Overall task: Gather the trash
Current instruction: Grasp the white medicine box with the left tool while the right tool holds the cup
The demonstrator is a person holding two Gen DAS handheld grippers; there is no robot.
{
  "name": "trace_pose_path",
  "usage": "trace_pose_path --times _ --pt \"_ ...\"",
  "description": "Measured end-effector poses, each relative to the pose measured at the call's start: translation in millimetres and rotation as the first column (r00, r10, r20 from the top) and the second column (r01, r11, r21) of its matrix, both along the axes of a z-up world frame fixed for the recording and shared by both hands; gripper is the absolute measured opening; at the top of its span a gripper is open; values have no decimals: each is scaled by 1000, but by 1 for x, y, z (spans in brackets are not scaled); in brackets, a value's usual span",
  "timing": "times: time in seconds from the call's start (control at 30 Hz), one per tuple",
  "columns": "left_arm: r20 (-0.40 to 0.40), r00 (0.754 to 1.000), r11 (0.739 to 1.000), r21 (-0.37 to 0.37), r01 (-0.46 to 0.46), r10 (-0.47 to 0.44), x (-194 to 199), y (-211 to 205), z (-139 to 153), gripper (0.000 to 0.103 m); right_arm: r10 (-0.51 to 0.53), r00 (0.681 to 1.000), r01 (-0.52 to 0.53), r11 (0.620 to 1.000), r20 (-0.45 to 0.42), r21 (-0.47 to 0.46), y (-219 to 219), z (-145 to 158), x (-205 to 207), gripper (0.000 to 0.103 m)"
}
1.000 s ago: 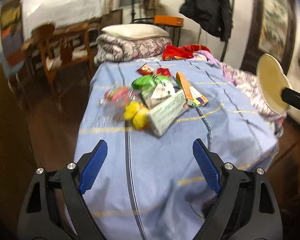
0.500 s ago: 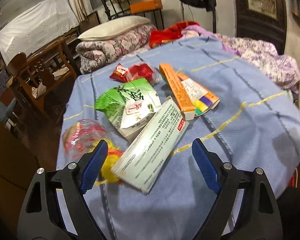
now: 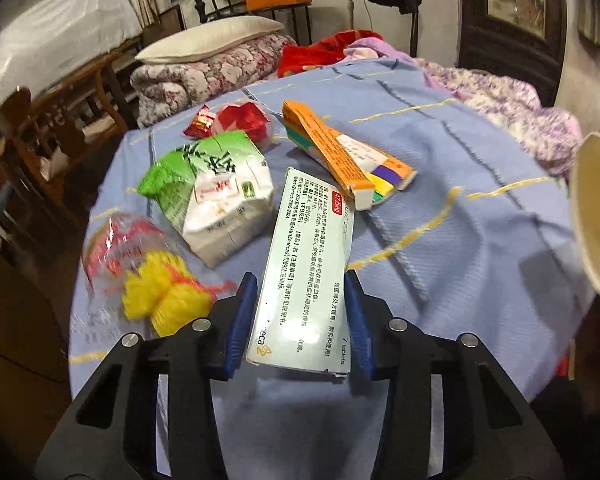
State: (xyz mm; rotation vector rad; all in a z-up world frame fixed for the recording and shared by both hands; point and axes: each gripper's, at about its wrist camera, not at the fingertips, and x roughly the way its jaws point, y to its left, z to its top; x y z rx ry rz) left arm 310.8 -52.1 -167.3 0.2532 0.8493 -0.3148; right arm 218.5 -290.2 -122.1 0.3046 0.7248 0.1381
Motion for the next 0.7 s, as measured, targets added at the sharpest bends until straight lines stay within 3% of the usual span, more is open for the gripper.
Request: trace_pose_path --times 0.13,0.37,0.53,0.7 --pt "-63 998 996 -88 6 -12 -8 2 3 45 5 1000 -5 1000 4 3 0 0 0 84" --pt "-80 997 997 -79 -5 -2 -2 -3 -6 47 -1 1000 1 1000 -2 12 0 -1 1 84" --pt "-67 998 996 -89 -29 23 -4 -3 -4 43 -6 1000 6 1000 -2 23 -2 -1 -1 84" --pt "-17 999 988 -151 -40 38 -24 9 26 42 3 1000 -3 1000 27 25 -2 10 -8 84"
